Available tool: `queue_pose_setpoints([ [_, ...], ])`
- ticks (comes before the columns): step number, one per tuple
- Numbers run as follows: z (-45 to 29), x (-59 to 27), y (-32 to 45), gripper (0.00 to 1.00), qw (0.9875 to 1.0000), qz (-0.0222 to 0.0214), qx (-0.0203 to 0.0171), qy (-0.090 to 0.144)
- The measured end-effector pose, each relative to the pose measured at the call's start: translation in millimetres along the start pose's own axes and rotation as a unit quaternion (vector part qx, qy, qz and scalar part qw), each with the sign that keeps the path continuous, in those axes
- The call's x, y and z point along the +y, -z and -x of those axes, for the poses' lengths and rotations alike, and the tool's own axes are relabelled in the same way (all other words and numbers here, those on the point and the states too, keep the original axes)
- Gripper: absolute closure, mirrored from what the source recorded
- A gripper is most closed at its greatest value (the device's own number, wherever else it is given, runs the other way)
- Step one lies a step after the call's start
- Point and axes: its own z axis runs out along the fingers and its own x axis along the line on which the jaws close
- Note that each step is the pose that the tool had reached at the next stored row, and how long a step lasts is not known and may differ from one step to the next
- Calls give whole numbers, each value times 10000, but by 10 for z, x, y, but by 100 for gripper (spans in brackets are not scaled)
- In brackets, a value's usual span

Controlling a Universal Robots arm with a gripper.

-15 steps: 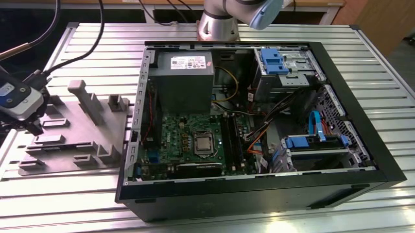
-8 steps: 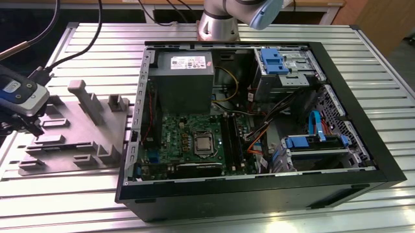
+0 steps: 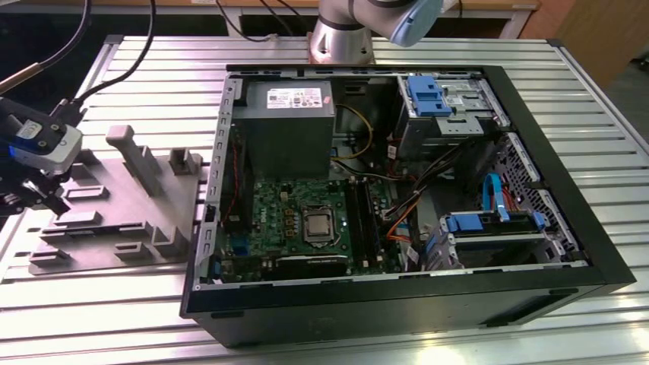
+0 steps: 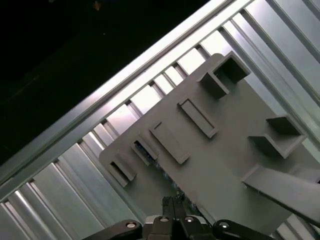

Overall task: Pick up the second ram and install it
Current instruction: 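Pick up the second ram and move it above second insertion slot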

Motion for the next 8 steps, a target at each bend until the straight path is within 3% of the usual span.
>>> queue_pose_setpoints([
  [4,0,0,-15,90,9994,9,17,359],
  [8,-1,-1,-30,90,9974,17,34,723],
])
